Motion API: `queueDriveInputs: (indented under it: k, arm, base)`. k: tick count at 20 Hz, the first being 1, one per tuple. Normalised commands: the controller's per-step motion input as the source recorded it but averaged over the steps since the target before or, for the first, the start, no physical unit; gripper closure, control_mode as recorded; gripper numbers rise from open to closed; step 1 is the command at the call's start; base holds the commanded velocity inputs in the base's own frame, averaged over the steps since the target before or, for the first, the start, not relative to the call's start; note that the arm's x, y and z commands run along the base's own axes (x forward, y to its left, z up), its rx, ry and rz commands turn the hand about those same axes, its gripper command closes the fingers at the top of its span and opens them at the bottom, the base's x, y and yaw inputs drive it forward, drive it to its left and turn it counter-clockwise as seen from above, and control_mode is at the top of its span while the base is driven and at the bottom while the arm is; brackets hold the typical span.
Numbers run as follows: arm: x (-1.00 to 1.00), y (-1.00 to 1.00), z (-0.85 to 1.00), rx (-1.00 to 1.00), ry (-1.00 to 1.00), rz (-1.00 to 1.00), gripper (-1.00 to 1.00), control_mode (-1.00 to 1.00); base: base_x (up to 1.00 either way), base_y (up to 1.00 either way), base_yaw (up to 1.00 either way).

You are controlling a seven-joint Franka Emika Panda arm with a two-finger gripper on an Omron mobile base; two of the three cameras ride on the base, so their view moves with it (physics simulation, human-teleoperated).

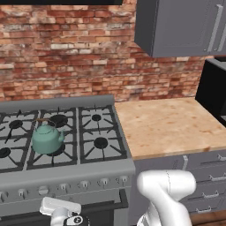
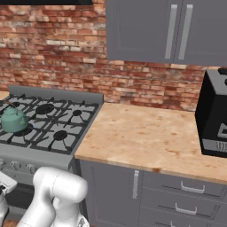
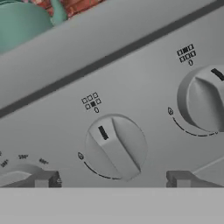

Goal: The kettle is done boiling. Turn off the stove, then wait for 300 timesteps before moving the kettle to the dining table.

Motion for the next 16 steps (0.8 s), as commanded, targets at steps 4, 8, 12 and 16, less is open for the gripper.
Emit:
queueDriveInputs:
  k: [4,8,12,16]
  arm:
    - [-0.33,0.12,0.00,0.04,-0.01,0.00,-1.00,-1.00]
    - [-0.19,0.01,0.06,0.05,-0.03,0.00,-1.00,-1.00]
    - [-0.09,0.00,0.16,0.04,-0.03,0.00,-1.00,-1.00]
    - [-0.05,0.00,0.27,0.04,-0.03,0.00,-1.00,-1.00]
  base:
    - [0.00,0.00,0.00]
    - [0.00,0.00,0.00]
    - [0.00,0.00,0.00]
    - [0.00,0.00,0.00]
